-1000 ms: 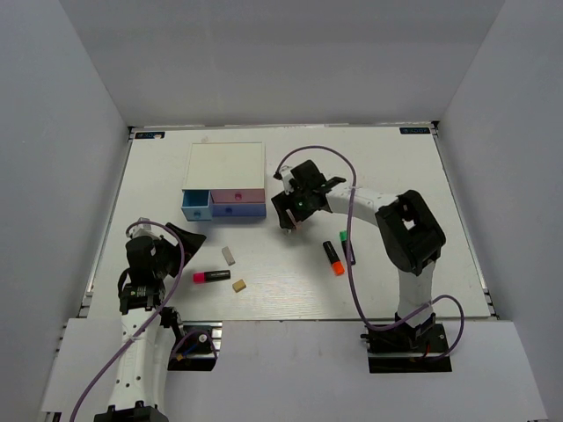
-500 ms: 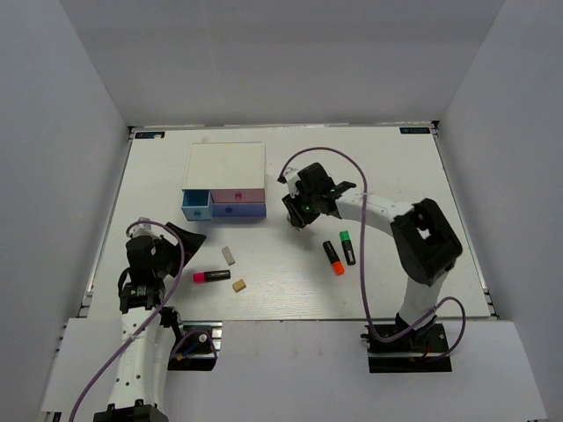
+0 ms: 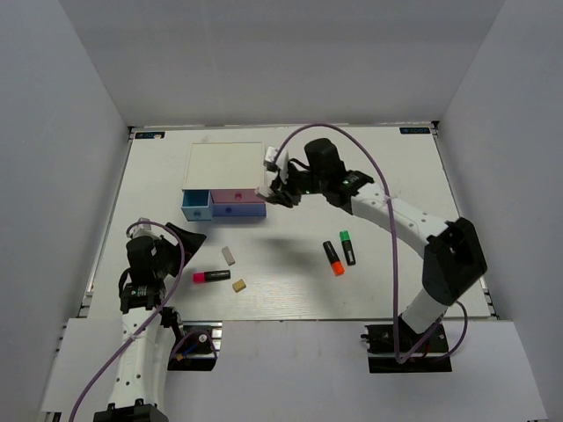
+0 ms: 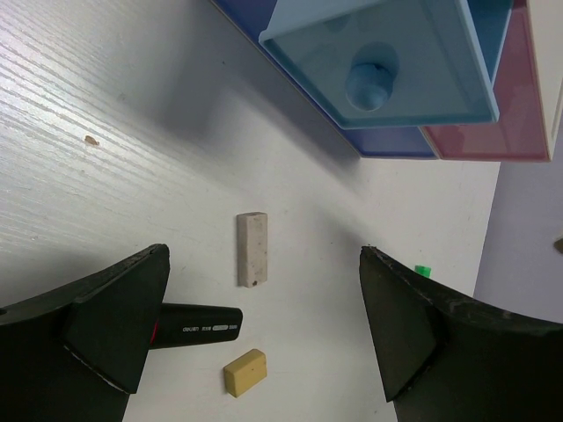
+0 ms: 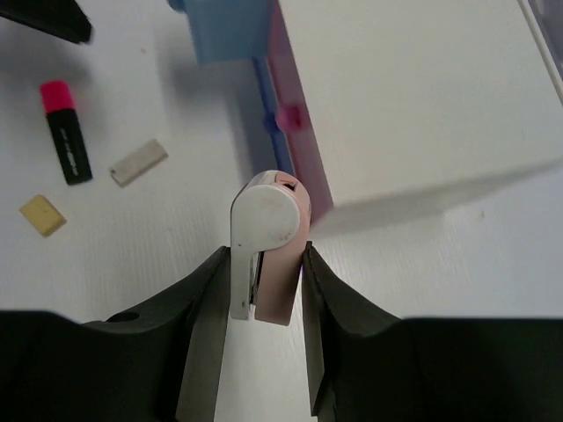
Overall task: Sort the stationery into containers
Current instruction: Place the stapler in the drawer.
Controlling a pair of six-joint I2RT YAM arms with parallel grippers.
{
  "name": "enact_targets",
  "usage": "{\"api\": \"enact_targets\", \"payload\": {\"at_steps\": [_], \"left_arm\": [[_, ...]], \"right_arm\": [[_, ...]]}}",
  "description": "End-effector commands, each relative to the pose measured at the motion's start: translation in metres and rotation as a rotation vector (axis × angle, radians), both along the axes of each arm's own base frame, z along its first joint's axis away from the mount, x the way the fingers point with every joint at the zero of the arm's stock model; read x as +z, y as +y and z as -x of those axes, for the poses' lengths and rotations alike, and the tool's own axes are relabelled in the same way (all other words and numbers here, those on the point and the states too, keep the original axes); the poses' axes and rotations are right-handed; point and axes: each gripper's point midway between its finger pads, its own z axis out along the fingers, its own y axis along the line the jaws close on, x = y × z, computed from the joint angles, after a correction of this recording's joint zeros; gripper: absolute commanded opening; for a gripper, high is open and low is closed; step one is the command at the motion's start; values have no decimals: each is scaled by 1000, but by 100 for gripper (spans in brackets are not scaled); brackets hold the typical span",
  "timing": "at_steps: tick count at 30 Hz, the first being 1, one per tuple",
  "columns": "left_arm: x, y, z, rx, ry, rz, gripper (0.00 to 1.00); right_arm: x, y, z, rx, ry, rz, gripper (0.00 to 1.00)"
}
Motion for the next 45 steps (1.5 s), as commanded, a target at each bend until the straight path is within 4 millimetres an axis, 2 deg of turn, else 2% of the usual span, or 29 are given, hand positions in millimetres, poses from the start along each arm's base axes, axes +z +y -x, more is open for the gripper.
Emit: {"api": "enact_targets", "payload": {"at_steps": [1, 2, 3, 4, 5, 8, 9, 11, 17, 22, 24, 25, 27, 29, 37, 41, 45], "left_arm": [[2, -2, -1, -12, -16, 5, 99], [-2, -3, 0, -12, -7, 6, 99], [0, -3, 0, -12, -16, 5, 99], [0, -3, 0, -12, -16, 5, 99], [0, -3, 0, -12, -16, 5, 99], [1, -2, -2, -12, -25, 3, 99], [1, -2, -2, -12, -25, 3, 99], [-3, -2, -1, -12, -16, 5, 99], [-3, -4, -2, -20, -14, 10, 99], [-7, -5, -1, -28, -5, 16, 99], [-7, -5, -1, -28, -5, 16, 99], [-7, -5, -1, -28, -5, 16, 99], [-8, -7, 0, -35, 3, 22, 99], [-8, -7, 0, -35, 3, 22, 99], [-10, -7, 0, -35, 12, 24, 99], [-8, -7, -2, -35, 2, 22, 99], [-8, -7, -2, -31, 4, 30, 99]], "right_arm": [[52, 56, 17, 273, -109, -136, 18], [46, 64, 15, 294, -98, -133, 18], [64, 78, 14, 332, -122, -170, 19], [69, 88, 20, 360, -128, -183, 19], [63, 97, 17, 367, -112, -186, 19], [87, 126, 24, 441, -151, -253, 19], [81, 133, 27, 461, -139, -254, 20], [90, 148, 31, 491, -176, -289, 22], [86, 178, 40, 538, -219, -338, 25], [68, 201, 33, 504, -242, -366, 30], [73, 206, 28, 471, -269, -380, 32], [66, 210, 22, 458, -262, -379, 32], [70, 213, 15, 428, -283, -388, 32], [66, 217, 10, 409, -285, -386, 32], [71, 218, 1, 389, -305, -402, 33], [65, 219, -3, 381, -315, -393, 38], [48, 218, -4, 394, -302, -373, 41]]}}
